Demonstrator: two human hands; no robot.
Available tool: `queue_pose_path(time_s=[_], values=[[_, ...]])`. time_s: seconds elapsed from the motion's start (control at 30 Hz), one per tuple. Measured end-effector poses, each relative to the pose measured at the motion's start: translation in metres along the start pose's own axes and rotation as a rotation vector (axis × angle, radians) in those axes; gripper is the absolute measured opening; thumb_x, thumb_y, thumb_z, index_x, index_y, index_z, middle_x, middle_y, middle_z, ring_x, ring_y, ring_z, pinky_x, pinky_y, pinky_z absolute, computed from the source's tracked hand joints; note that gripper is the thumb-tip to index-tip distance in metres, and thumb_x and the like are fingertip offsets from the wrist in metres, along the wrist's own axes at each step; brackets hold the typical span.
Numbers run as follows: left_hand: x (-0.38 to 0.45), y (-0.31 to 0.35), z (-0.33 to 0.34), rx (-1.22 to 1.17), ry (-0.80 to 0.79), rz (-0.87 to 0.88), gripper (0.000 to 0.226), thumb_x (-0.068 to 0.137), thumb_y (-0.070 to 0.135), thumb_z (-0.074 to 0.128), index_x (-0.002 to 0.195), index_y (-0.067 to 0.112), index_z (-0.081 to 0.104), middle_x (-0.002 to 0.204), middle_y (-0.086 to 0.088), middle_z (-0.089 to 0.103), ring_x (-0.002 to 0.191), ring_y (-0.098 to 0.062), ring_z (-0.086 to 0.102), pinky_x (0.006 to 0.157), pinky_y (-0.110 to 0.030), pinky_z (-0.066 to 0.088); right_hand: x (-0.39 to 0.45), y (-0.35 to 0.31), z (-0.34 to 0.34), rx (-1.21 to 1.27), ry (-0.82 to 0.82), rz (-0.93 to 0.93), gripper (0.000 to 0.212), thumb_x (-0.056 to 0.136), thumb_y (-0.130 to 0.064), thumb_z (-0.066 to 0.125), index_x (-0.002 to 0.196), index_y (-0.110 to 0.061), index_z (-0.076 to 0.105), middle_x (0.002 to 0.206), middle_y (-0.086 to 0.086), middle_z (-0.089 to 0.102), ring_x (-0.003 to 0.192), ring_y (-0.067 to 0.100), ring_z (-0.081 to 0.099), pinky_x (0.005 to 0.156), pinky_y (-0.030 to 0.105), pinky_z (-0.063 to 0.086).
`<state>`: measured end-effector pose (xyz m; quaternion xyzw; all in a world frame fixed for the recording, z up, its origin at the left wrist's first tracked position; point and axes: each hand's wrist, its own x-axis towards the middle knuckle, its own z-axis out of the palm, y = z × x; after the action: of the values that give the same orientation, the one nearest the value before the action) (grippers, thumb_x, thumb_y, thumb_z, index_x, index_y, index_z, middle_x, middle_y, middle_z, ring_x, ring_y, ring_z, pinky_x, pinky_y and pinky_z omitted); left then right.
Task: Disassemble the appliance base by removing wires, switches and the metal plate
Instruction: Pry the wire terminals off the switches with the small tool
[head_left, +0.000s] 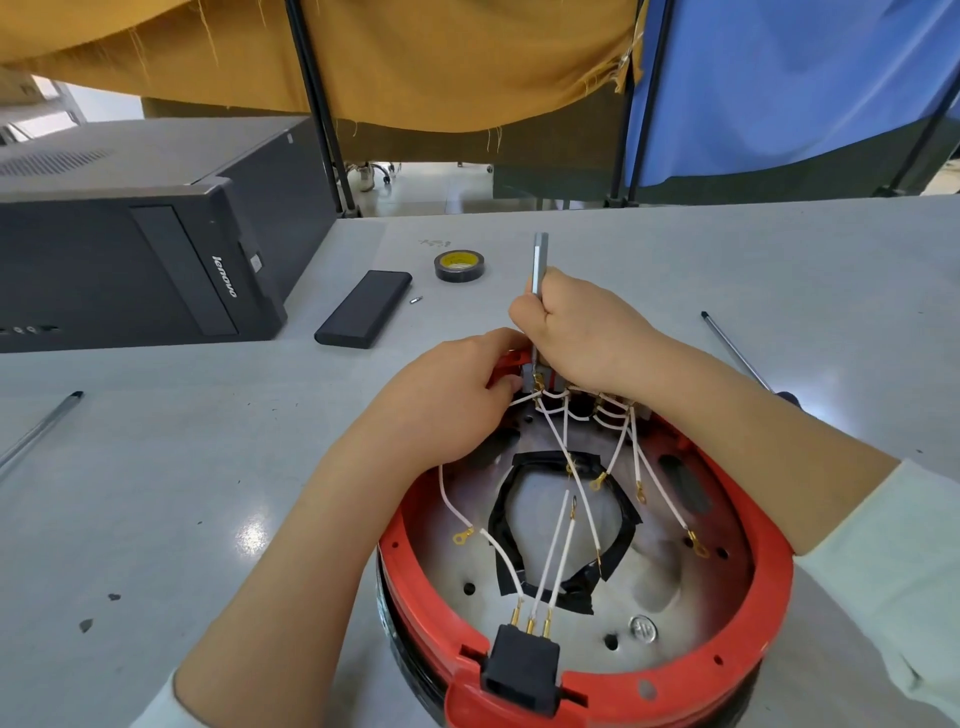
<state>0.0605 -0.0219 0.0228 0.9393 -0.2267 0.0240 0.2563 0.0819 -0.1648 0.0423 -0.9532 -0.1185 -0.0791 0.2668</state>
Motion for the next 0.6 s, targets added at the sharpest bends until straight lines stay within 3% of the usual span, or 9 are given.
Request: queue_pose_path(time_s=[0.07,0.2,0.37,0.6], values=[[0.0,0.0,0.0,-0.006,0.009,0.003,0.037,0.093,0.021,0.047,0.128,0.031,0.048,0.118,0.002,0.062,0.106,-0.019,0.055,0.087,-0.035,0.044,-0.003,0.003,0.0,0.047,0.02,-0.021,0.023,0.095,-0.029,0.034,0.073,-0.022,0.035,0.066,0.002,0.048,0.059,0.018,0.044,0.053,0.034,0.033],[0.0,-0.002,0.001,-0.008,0.025,0.006,0.036,0.093,0.022,0.047,0.127,0.033,0.049,0.118,0.006,0.062,0.107,-0.015,0.054,0.08,-0.025,0.038,-0.015,0.011,-0.003,0.372,0.116,-0.058,0.021,0.094,-0.021,0.036,0.074,-0.021,0.038,0.059,0.0,0.045,0.052,0.018,0.042,0.056,0.04,0.041],[-0.001,-0.002,0.001,-0.012,0.023,0.008,0.037,0.093,0.022,0.047,0.129,0.032,0.048,0.118,0.006,0.062,0.107,-0.015,0.054,0.081,-0.026,0.039,-0.015,0.011,-0.002,0.222,0.119,-0.078,0.021,0.095,-0.025,0.035,0.075,-0.026,0.036,0.062,0.001,0.049,0.057,0.018,0.046,0.057,0.039,0.042],[0.0,-0.002,0.001,-0.013,0.021,0.0,0.037,0.093,0.023,0.047,0.128,0.035,0.048,0.117,0.005,0.062,0.105,-0.016,0.054,0.083,-0.03,0.042,-0.014,0.01,0.0,0.088,0.101,-0.066,0.015,0.096,-0.027,0.034,0.086,-0.018,0.04,0.064,0.0,0.049,0.057,0.016,0.045,0.052,0.031,0.034]])
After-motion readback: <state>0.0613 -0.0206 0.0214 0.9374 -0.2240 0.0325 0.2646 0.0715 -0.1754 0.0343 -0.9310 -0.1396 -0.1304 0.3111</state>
